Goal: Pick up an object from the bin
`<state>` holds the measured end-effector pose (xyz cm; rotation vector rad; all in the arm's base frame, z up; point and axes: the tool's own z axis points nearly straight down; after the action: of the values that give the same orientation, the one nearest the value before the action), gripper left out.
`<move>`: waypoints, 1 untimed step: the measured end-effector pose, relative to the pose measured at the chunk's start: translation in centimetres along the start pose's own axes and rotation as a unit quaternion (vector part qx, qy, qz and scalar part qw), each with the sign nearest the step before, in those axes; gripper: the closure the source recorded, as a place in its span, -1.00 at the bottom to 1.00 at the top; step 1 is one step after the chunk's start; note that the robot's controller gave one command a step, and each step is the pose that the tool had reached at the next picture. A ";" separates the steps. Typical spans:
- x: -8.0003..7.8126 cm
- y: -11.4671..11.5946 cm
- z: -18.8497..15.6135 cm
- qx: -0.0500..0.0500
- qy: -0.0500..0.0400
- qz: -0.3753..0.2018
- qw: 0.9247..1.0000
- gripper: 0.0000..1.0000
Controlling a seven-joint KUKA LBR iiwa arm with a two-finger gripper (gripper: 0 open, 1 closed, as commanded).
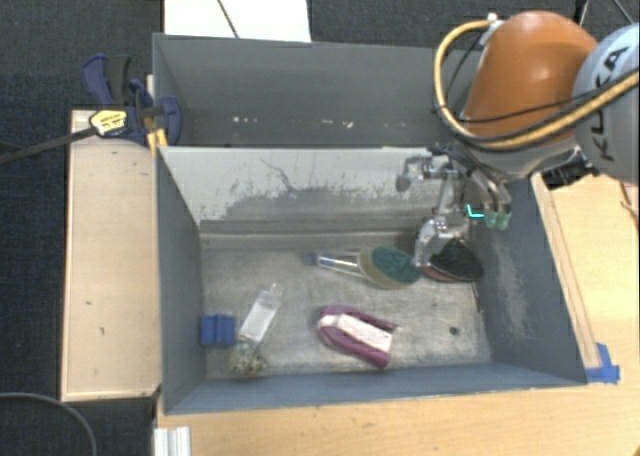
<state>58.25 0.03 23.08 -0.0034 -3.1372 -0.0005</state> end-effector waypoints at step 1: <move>1.2 -2.0 10.8 0.000 0.001 -0.043 0.999 -1.00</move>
Offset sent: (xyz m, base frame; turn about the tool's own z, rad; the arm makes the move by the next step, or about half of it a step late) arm -0.0110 -0.0190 -0.1038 -0.0882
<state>56.99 -1.95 12.26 0.1320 -3.1333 -0.0008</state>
